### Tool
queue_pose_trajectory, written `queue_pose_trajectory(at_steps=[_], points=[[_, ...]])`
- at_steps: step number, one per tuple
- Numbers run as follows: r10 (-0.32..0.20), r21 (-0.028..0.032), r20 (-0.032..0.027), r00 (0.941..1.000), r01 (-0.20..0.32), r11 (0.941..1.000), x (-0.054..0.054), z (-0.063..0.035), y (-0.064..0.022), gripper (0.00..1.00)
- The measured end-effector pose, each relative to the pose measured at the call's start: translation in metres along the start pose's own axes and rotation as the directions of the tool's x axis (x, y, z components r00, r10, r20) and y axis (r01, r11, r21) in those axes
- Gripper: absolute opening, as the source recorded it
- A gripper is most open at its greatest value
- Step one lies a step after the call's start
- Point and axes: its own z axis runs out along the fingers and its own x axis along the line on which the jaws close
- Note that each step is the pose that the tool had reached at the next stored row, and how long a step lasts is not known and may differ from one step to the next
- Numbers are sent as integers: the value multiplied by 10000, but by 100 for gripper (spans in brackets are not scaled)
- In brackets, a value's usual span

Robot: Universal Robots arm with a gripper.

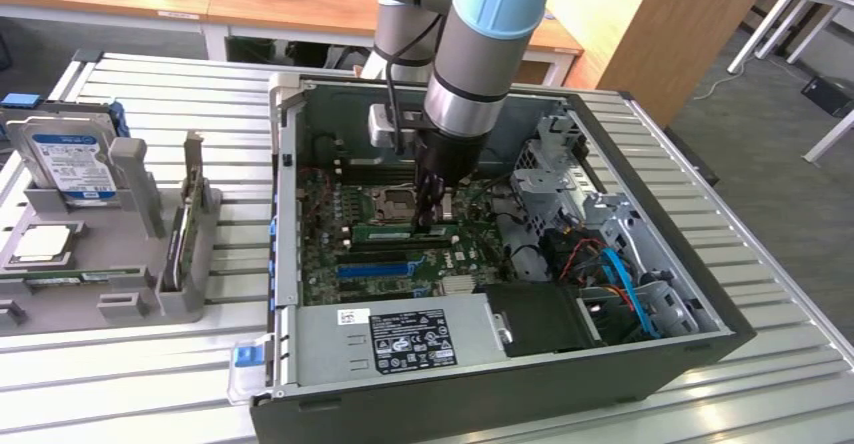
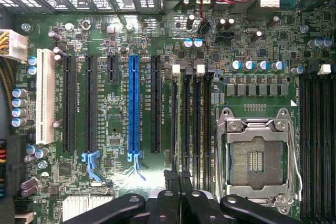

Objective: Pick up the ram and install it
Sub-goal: 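Insert the ram into the slot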

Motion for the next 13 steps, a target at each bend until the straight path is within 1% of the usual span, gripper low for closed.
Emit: queue_pose_trajectory(at_steps=[13], points=[[0, 0, 1, 10000, 0, 10000, -4, 10, 0, 12]])
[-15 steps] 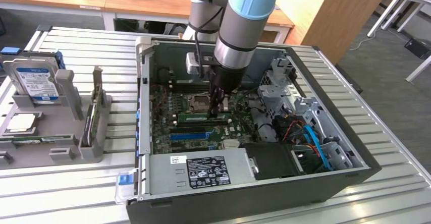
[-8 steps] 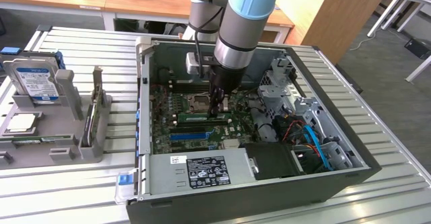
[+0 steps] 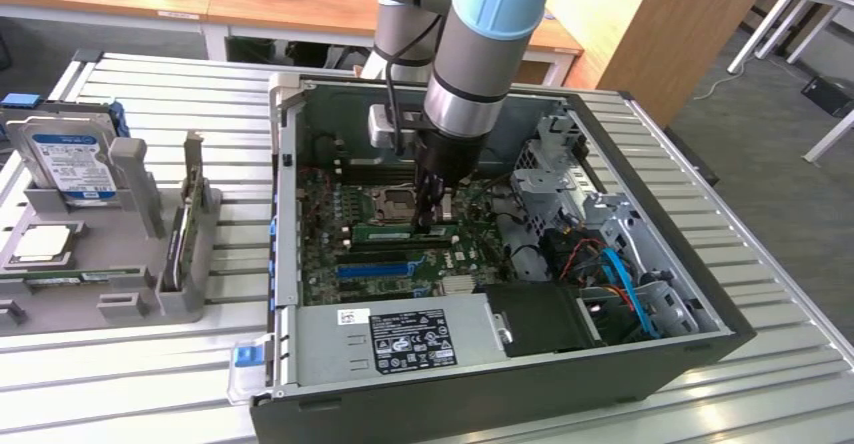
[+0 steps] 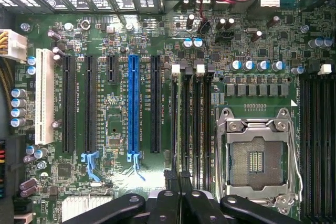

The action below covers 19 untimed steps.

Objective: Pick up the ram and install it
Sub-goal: 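Insert the ram into the slot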

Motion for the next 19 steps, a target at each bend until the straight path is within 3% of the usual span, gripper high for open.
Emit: queue_pose_trajectory(at_steps=[19], points=[[-13, 0, 0, 10000, 13, 10000, 3, 1, -1, 12]])
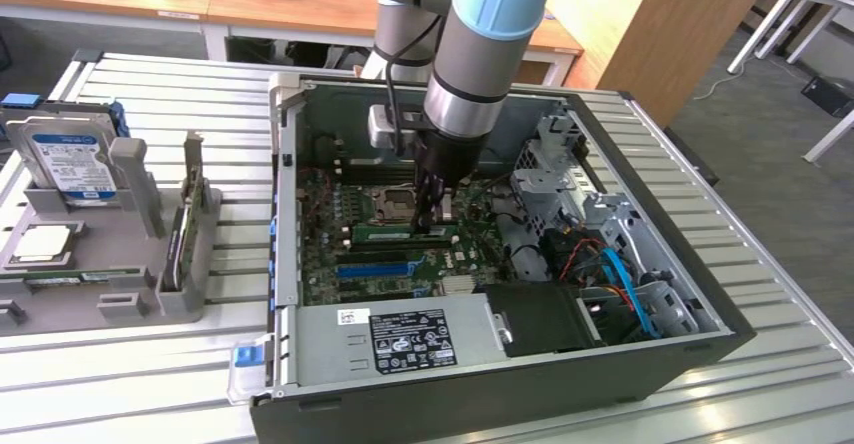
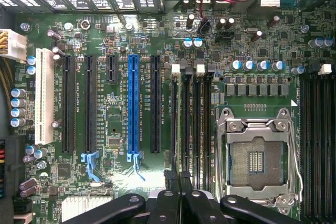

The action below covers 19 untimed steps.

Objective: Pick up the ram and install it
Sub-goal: 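Insert the ram into the slot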

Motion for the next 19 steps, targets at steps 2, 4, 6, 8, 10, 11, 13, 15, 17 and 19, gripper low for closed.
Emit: queue_pose_trajectory(at_steps=[2, 4, 6, 8, 10, 11, 13, 15, 17, 19], points=[[-33, 0, -1, 10000, 33, 10000, 3, 0, 0, 12], [-72, -1, -2, 10000, 72, 10000, 5, 0, 0, 12], [-108, -1, -4, 9999, 108, 9999, 6, 0, 0, 12], [-116, -1, -5, 9999, 116, 9999, 6, 0, 0, 12], [-117, -2, -6, 9999, 117, 9999, 7, 1, 0, 12], [-117, -1, -5, 9999, 117, 9999, 7, 3, 0, 12], [-118, -2, -5, 9999, 118, 9999, 7, 9, 0, 12], [-117, -2, -6, 9999, 117, 9999, 7, 12, 0, 12], [-117, -2, -5, 9999, 117, 9999, 7, 16, 0, 12], [-118, -1, -3, 9999, 118, 9999, 6, 23, -1, 12]])
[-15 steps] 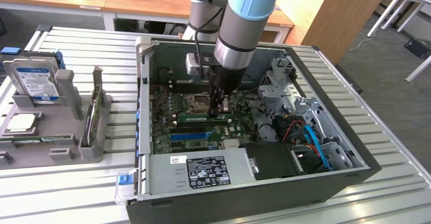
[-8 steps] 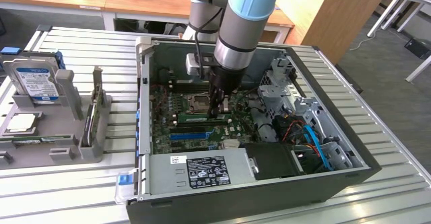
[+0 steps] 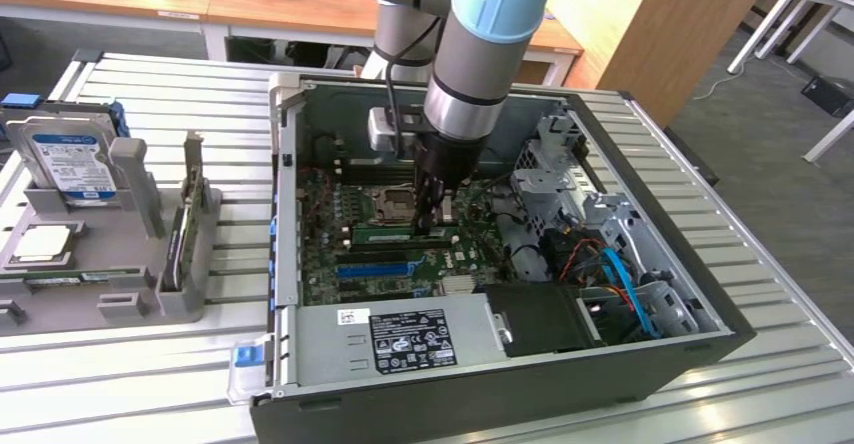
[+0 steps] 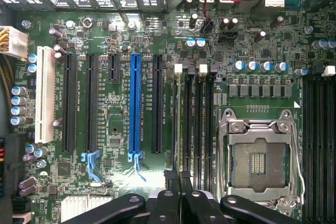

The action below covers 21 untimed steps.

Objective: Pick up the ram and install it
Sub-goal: 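Insert the ram into the slot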

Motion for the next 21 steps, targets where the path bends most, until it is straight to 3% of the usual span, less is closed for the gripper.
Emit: queue_pose_trajectory(at_steps=[11, 16, 21], points=[[0, -1, -3, 10000, 0, 10000, 0, 12, 0, 13], [0, 0, -2, 10000, 0, 10000, 0, 12, 0, 31], [0, 0, -1, 10000, 0, 10000, 0, 12, 0, 31]])
